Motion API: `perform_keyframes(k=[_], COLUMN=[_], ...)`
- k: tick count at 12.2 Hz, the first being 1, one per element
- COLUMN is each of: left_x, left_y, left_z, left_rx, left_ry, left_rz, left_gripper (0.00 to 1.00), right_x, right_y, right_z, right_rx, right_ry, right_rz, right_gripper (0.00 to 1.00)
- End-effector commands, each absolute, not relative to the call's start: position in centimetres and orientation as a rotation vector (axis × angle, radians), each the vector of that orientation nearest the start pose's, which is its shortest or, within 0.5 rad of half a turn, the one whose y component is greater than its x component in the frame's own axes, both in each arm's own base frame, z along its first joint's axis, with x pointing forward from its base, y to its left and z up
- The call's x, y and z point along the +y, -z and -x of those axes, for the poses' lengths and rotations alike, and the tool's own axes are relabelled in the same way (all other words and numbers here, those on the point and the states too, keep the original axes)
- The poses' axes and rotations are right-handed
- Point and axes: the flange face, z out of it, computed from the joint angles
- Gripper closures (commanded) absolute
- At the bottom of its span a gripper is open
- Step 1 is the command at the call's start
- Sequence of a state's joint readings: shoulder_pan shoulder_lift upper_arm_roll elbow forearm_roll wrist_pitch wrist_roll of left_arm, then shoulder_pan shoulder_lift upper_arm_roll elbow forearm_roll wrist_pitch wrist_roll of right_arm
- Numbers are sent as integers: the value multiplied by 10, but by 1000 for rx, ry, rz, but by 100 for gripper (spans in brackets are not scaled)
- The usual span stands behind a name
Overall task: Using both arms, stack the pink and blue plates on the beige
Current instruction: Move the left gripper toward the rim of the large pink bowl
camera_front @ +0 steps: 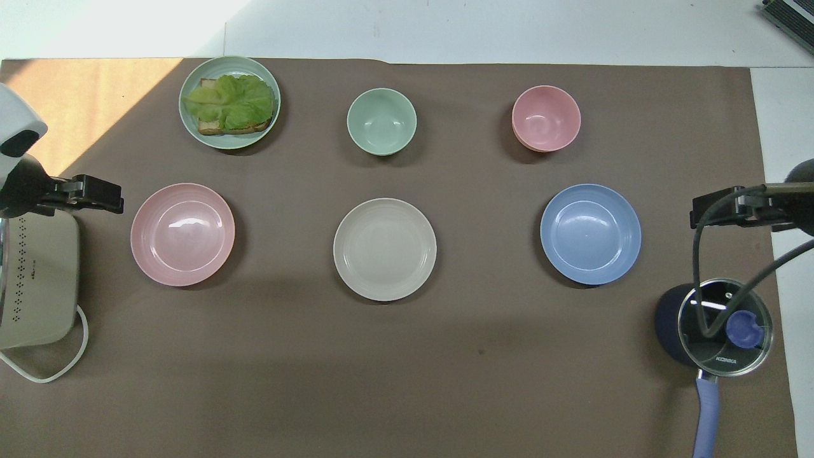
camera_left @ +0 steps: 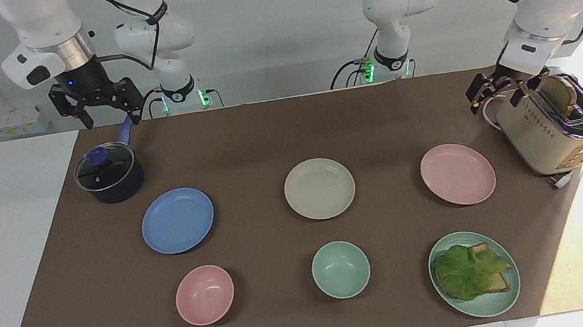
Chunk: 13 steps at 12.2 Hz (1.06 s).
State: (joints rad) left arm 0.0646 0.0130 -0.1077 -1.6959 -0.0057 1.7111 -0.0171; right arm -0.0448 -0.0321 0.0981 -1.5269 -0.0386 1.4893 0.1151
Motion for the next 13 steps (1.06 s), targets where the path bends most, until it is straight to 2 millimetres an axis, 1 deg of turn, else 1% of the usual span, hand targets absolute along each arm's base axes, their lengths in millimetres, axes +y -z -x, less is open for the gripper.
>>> perform_keyframes(k=[1,9,12,13], left_x=[-25,-25,-28,-31], left_y=[-571,-568,-559,-549], left_z=[-557,-557,-553,-555], left_rx=[41,55,67,74], left_ry=[26,21,2,-13], left_rz=[3159,3159,3157,3158], left_gripper=[0,0,0,0], right_x=[27,26,25,24], right_y=[-658,-658,-658,-658], right_z=[-538,-538,-538,-538], right_rx=[117,122,122,117], right_ry=[-12,-12,-14,-15], right_rz=[3176,3176,3177,3176], right_gripper=[0,0,0,0])
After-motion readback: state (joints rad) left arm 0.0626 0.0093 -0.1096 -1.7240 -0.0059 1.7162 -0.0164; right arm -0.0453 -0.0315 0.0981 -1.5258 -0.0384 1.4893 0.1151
